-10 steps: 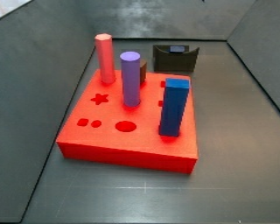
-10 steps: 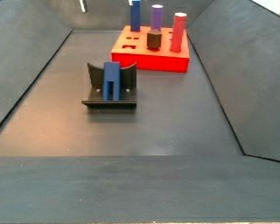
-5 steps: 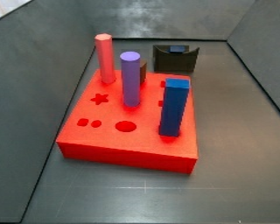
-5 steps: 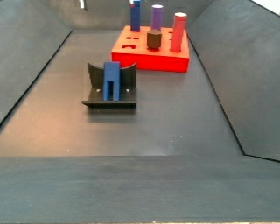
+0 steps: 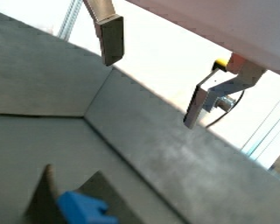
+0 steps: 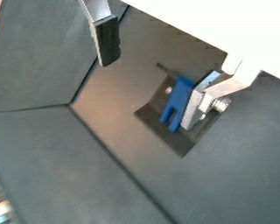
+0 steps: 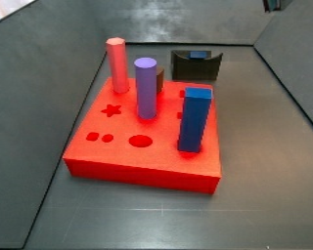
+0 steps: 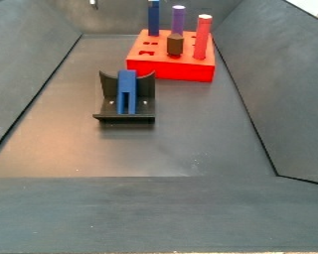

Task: Pick up the square-circle object. Move up. Place the square-circle object on the fixture. Regrasp the square-circle object. Move to above the board. Insert the square-circle object.
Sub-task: Regrasp the square-circle object.

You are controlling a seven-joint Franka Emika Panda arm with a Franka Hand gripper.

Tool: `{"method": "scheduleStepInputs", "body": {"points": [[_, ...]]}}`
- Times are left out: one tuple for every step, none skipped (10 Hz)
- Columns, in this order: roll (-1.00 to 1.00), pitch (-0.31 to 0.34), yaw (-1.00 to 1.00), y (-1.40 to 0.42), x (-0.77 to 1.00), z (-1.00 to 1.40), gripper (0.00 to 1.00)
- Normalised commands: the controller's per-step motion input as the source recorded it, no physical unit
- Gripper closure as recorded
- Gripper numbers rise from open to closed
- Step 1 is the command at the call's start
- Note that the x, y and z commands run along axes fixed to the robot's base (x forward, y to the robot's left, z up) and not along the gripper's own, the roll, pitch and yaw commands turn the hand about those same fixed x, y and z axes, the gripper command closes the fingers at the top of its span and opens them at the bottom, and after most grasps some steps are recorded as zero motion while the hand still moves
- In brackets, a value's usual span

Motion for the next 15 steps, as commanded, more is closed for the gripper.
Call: {"method": "scheduleStepInputs", "body": {"points": [[0.48, 0.105, 0.10, -0.04, 0.09, -0.02, 0.00], [0.27, 0.097, 0.12, -0.03, 0.08, -0.01, 0.00], [0.21, 0.083, 0.13, -0.02, 0.07, 0.00, 0.00], [0.23, 0.057, 0.12, 0.08, 0.03, -1.00, 0.00], [0.22, 0.034, 0.13, 0.07, 0.03, -1.00, 0.00], [0.19, 0.005, 0.13, 0.07, 0.04, -1.00, 0.00], [0.14, -0.019, 0.12, 0.06, 0.05, -1.00, 0.00], [0.10, -0.050, 0.11, 0.06, 0.06, -1.00, 0.00], [0.08, -0.076, 0.09, 0.06, 0.07, -1.00, 0.00], [0.08, -0.093, 0.07, 0.05, 0.08, -1.00, 0.00], [0.07, -0.099, 0.04, 0.05, 0.09, -1.00, 0.00], [0.08, -0.093, 0.02, 0.04, 0.09, -1.00, 0.00], [0.08, -0.084, 0.01, 0.04, 0.11, -1.00, 0.00], [0.08, -0.060, -0.02, 0.02, 0.10, -0.84, 0.00], [0.08, -0.053, -0.02, 0.02, 0.10, -0.75, 0.00]]}}
